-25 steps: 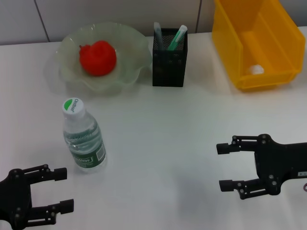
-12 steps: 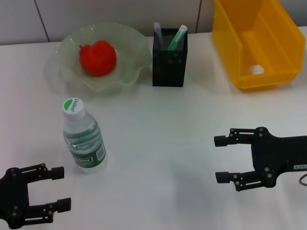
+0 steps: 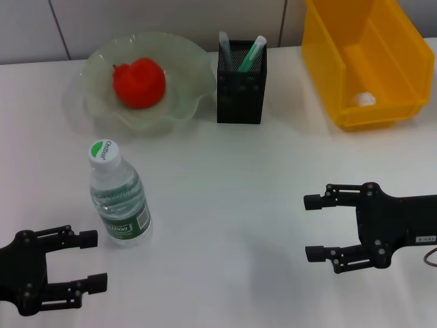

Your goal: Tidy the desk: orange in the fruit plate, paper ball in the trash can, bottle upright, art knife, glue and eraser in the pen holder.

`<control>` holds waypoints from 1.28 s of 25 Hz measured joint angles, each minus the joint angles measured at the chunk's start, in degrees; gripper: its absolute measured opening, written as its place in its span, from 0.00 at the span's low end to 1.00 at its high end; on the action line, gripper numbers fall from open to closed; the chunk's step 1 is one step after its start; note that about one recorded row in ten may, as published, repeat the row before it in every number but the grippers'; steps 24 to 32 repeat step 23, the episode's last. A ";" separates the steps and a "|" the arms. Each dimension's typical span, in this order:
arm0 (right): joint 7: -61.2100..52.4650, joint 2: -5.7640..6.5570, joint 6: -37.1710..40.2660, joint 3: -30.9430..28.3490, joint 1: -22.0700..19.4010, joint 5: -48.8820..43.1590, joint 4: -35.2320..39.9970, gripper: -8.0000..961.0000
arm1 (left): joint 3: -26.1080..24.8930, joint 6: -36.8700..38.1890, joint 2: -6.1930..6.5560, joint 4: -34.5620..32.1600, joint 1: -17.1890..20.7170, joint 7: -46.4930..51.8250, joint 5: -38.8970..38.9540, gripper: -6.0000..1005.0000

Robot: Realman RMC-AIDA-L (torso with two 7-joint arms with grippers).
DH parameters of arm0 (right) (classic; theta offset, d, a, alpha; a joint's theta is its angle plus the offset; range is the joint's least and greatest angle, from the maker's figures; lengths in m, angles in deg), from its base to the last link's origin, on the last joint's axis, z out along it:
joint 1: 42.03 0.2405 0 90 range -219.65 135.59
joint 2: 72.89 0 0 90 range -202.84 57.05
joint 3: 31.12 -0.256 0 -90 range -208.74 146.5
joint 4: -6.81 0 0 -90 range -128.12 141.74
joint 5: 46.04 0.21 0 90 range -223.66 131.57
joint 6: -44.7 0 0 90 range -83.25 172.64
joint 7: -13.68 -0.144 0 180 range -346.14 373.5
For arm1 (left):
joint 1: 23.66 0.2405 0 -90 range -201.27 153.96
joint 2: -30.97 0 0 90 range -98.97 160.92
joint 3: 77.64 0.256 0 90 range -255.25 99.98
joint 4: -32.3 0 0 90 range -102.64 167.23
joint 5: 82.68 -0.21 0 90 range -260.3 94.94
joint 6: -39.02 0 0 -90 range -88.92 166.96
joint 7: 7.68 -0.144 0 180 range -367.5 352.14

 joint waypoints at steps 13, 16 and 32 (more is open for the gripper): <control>0.01 0.09 -0.12 0.07 0.15 -0.01 0.00 0.84 | -0.27 -0.80 -0.45 0.02 -1.43 1.16 -0.58 0.78; 0.01 0.09 -0.13 0.13 0.30 -0.01 0.00 0.84 | -0.30 -1.27 -0.49 0.02 -1.48 1.46 -0.61 0.78; 0.01 0.09 -0.34 0.12 0.42 -0.02 0.00 0.84 | -0.33 -1.74 -0.66 0.02 -1.74 1.59 -0.61 0.78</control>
